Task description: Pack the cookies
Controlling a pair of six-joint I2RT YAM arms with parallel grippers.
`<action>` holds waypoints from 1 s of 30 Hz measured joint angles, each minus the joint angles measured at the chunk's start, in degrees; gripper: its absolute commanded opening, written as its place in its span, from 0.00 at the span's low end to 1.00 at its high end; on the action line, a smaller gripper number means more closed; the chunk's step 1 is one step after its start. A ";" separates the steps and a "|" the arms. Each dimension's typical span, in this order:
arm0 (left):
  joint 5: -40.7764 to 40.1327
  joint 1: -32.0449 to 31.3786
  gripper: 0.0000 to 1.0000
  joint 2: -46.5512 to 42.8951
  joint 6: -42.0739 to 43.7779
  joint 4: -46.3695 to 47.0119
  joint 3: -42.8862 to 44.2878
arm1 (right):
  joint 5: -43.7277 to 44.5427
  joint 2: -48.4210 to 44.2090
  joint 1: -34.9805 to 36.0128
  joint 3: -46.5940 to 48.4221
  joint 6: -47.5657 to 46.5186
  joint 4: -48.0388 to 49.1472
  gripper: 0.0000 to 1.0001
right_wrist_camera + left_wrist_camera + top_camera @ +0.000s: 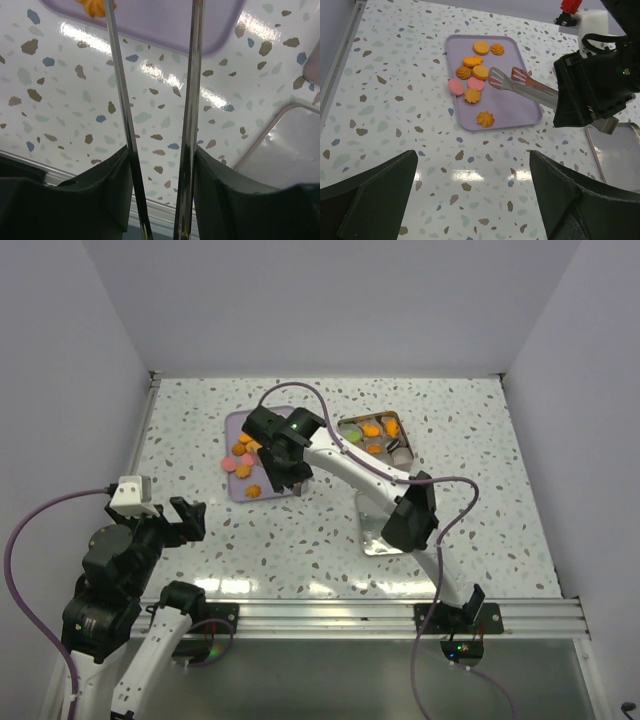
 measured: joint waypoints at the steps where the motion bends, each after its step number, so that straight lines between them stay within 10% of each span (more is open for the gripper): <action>1: -0.02 0.00 1.00 0.00 0.00 0.00 0.00 | -0.28 1.33 -0.13 1.42 -0.09 0.02 0.49; 30: 0.02 0.00 1.00 1.73 0.02 0.02 0.00 | -3.72 16.11 -3.37 11.39 -0.48 3.43 0.51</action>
